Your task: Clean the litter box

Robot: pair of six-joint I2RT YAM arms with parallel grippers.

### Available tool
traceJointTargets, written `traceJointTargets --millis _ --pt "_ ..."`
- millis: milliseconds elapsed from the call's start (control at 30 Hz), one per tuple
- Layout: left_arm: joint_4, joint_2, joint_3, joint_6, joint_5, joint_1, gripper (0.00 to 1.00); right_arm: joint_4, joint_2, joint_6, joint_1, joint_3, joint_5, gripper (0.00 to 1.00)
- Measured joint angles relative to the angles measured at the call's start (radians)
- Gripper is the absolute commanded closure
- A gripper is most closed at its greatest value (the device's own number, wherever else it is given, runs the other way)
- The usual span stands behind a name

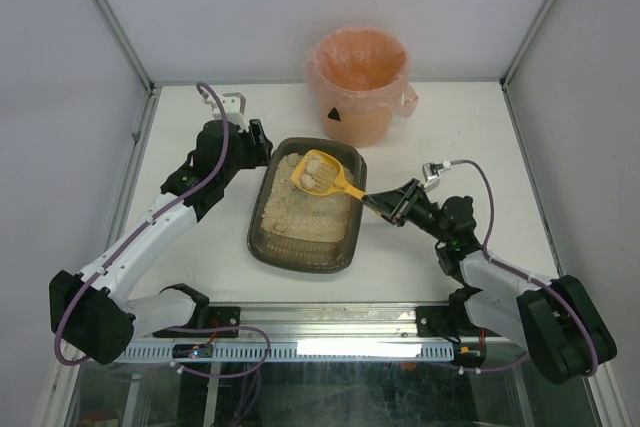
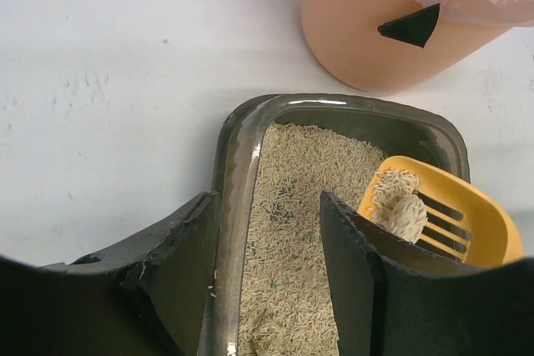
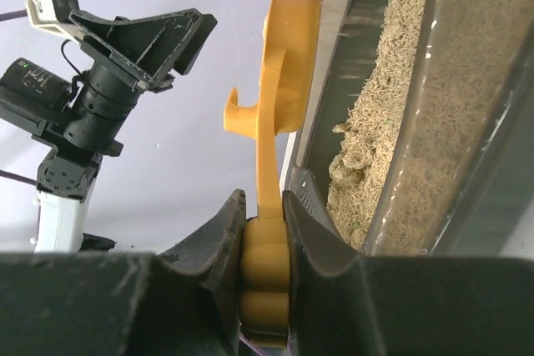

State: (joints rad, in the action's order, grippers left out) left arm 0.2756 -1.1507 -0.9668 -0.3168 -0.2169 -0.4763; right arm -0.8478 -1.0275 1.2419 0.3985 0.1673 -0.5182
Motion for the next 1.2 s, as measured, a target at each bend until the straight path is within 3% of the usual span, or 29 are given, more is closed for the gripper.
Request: traceJointTargets --millis 367,867,1200 --pt "-0.012 0.0 0.001 0.015 -0.01 0.013 0.48 -0.107 -0.05 0.053 -0.027 -0.018 -0.037 1.0" --pt "-0.014 0.0 0.001 0.015 -0.009 0.02 0.48 0.024 0.009 0.013 -0.065 0.021 -0.074 1.0" --pt "-0.014 -0.006 0.001 0.015 -0.004 0.026 0.48 0.028 -0.042 0.018 -0.066 0.051 -0.12 1.0"
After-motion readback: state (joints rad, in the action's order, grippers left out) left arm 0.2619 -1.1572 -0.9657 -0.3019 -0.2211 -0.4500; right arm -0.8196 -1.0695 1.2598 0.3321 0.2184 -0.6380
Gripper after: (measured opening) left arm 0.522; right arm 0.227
